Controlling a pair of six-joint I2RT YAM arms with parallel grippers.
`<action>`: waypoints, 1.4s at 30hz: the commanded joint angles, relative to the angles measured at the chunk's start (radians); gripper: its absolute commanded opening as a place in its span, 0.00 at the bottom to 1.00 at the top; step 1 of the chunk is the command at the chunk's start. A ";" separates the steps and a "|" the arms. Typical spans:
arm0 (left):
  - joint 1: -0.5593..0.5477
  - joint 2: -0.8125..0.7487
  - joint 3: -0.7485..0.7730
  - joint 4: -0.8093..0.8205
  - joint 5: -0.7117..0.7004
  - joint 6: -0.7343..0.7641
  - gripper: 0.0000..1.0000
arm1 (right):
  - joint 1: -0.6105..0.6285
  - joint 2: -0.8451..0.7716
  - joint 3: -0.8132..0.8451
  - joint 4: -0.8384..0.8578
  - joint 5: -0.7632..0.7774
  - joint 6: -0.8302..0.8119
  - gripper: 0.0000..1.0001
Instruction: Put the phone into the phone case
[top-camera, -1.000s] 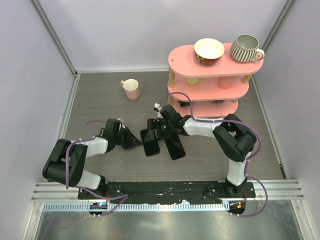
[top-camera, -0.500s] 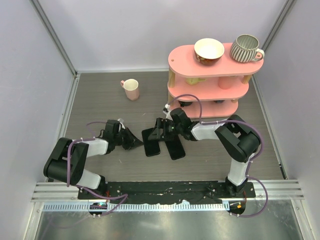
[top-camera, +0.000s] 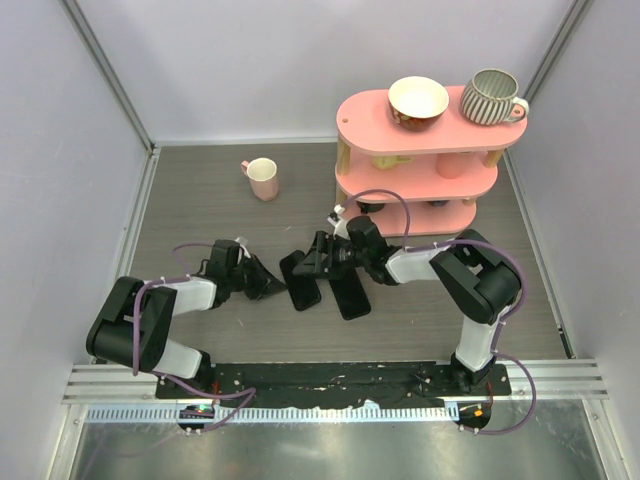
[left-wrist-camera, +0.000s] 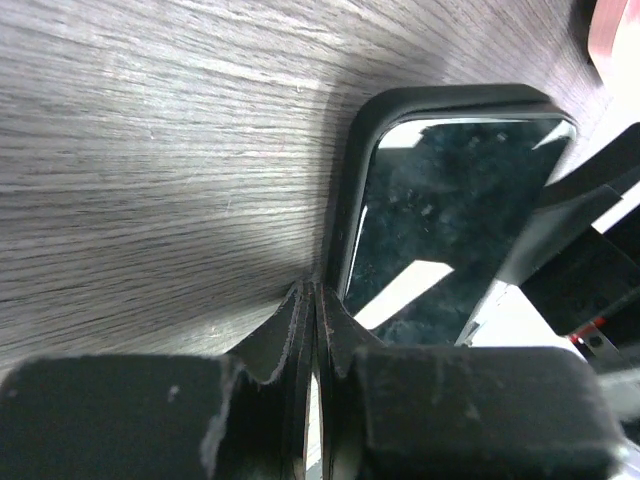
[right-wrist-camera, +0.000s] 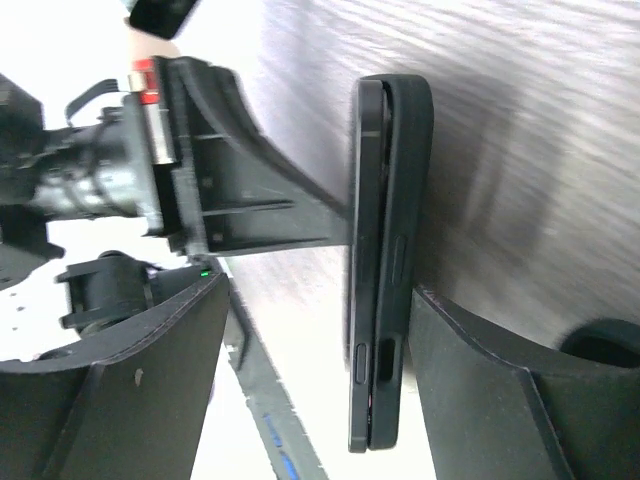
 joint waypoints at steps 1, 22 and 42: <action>-0.020 -0.002 -0.007 -0.018 -0.014 0.012 0.09 | 0.023 -0.053 -0.008 0.197 -0.147 0.132 0.75; -0.018 -0.007 0.021 -0.061 -0.025 0.037 0.09 | 0.015 -0.041 0.037 -0.027 -0.079 0.020 0.51; -0.020 -0.016 0.030 -0.086 -0.030 0.051 0.09 | 0.015 -0.026 0.078 -0.127 -0.092 -0.036 0.26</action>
